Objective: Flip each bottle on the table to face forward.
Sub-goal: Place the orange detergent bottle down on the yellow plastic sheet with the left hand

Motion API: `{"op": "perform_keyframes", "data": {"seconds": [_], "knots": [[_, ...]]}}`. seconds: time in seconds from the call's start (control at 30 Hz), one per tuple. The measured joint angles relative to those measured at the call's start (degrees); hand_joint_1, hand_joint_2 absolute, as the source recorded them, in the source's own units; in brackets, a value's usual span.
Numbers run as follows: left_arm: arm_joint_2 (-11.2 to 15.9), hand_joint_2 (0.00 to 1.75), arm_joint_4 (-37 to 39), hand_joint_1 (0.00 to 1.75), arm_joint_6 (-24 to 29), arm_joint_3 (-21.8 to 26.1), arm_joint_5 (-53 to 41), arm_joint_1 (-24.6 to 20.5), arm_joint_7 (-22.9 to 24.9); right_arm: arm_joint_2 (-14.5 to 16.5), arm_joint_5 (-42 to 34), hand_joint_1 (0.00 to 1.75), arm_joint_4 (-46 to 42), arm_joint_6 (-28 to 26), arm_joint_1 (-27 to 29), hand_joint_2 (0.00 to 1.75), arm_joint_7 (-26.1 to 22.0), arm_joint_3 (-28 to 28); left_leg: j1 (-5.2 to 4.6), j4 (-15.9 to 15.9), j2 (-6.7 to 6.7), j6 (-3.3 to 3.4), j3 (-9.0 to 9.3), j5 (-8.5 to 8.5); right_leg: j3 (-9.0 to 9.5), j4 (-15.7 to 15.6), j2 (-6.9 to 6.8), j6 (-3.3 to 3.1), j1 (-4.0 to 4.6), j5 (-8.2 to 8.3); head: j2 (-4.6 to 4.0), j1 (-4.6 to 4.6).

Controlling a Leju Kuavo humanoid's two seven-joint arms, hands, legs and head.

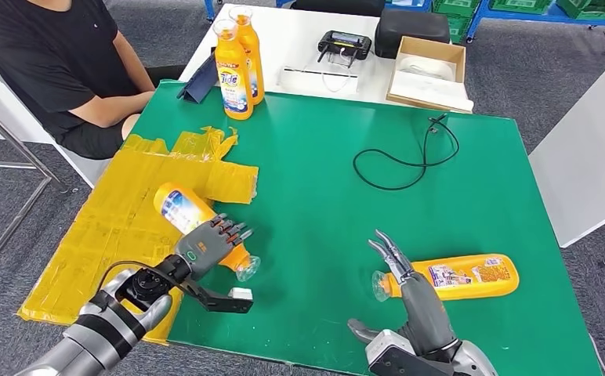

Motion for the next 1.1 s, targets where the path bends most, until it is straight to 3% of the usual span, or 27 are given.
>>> {"op": "perform_keyframes", "data": {"seconds": [0.43,0.57,0.73,0.87,0.97,1.1], "knots": [[-1.9,1.75,-0.3,0.0,2.9,0.4,-0.6,0.9,0.1,1.1,1.9,0.0,1.7,0.2,-0.9,1.75,0.8,0.4,0.0,0.0,0.0,0.0,-0.04,0.0,-0.05,0.0,-0.01,0.0,0.0,0.0,0.0,0.0],[-6.1,1.75,-4.3,0.0,7.3,4.0,3.6,3.9,-1.6,2.0,7.2,0.0,1.9,-1.5,-0.3,1.75,3.9,0.7,-0.06,0.0,-0.04,0.0,-0.09,0.0,-0.07,0.0,-0.04,0.0,-0.06,0.0,0.0,0.0],[-12.9,1.75,-10.0,0.0,0.7,10.2,22.9,8.9,-7.2,2.5,11.8,0.0,4.1,-3.2,1.8,1.75,7.0,0.6,-0.18,0.0,-0.05,0.03,-0.18,-0.04,-0.18,0.0,-0.04,0.01,-0.16,-0.01,0.0,0.01],[-16.0,0.0,-13.4,0.0,-10.3,15.2,42.9,11.5,-10.1,2.5,13.9,0.0,6.8,-3.9,2.2,1.75,7.7,-0.9,-0.18,0.0,-0.04,0.05,-0.22,-0.03,-0.21,0.0,-0.05,0.01,-0.16,-0.01,0.0,-0.01],[-17.5,0.0,-16.9,0.0,-19.1,18.3,57.9,13.7,-10.3,2.5,15.2,0.0,8.4,-2.7,2.0,1.75,7.5,-4.4,-0.18,0.0,-0.04,0.06,-0.22,-0.01,-0.2,0.0,-0.05,0.02,-0.16,0.0,0.0,-0.01],[-17.9,0.0,-20.5,0.0,-23.5,20.7,67.5,16.1,-10.0,2.5,18.7,0.0,10.3,-0.9,1.3,1.75,6.8,-10.0,-0.18,0.0,-0.08,0.06,-0.21,-0.01,-0.18,0.0,-0.08,0.02,-0.16,0.0,0.0,-0.01]]}}
